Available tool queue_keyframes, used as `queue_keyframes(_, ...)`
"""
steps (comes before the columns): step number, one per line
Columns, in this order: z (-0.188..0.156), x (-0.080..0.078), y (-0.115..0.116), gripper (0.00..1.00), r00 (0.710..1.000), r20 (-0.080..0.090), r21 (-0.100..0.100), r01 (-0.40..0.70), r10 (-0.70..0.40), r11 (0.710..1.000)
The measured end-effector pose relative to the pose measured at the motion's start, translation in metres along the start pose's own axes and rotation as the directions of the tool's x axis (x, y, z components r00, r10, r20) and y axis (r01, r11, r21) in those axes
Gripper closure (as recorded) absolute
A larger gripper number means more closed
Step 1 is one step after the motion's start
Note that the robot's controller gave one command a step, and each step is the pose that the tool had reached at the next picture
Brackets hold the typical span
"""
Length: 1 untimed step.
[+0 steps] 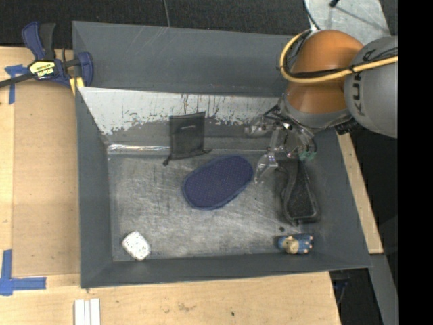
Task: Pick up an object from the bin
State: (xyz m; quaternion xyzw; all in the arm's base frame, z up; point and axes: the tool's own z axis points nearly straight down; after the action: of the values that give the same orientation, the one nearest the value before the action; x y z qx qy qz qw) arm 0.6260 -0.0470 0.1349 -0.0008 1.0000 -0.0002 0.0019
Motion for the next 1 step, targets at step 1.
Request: queue_keyframes(1,0.0625,0.0463,0.0398,0.0,0.998,0.009,0.002,0.064,-0.064,0.998)
